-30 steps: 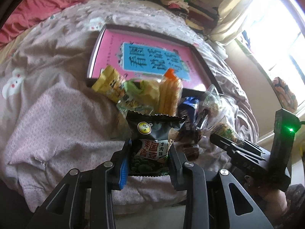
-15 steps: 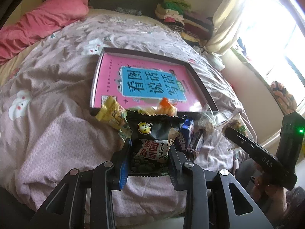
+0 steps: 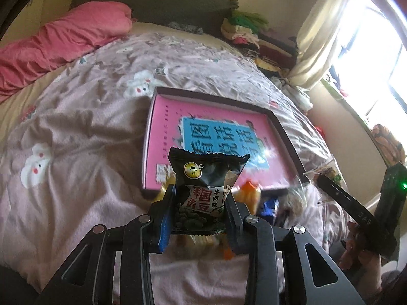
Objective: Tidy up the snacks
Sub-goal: 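Carry the green-bean packet with the left gripper onto the tray while the right gripper carries the pastry bag there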
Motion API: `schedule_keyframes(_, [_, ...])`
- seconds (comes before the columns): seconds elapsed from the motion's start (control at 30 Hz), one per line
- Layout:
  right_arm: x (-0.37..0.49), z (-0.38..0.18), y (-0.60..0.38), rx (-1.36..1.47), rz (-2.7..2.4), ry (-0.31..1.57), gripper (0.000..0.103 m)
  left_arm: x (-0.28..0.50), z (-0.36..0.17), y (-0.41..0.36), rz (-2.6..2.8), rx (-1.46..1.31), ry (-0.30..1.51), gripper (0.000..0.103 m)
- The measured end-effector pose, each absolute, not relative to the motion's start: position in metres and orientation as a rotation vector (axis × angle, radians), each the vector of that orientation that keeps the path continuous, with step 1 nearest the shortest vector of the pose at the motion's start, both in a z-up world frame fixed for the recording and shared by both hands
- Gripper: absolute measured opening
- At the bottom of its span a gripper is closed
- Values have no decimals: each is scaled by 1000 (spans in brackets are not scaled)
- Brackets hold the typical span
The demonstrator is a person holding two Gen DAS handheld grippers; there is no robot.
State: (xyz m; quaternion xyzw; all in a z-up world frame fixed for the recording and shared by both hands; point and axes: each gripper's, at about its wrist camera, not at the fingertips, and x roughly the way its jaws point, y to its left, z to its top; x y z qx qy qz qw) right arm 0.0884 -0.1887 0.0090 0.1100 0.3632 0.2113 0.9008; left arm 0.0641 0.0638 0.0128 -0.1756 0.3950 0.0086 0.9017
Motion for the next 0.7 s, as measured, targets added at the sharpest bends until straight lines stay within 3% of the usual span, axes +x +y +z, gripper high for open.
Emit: schedule_keyframes(0.7, [158, -7, -181, 237, 442, 741, 35, 130, -12, 80, 61, -402, 844, 35])
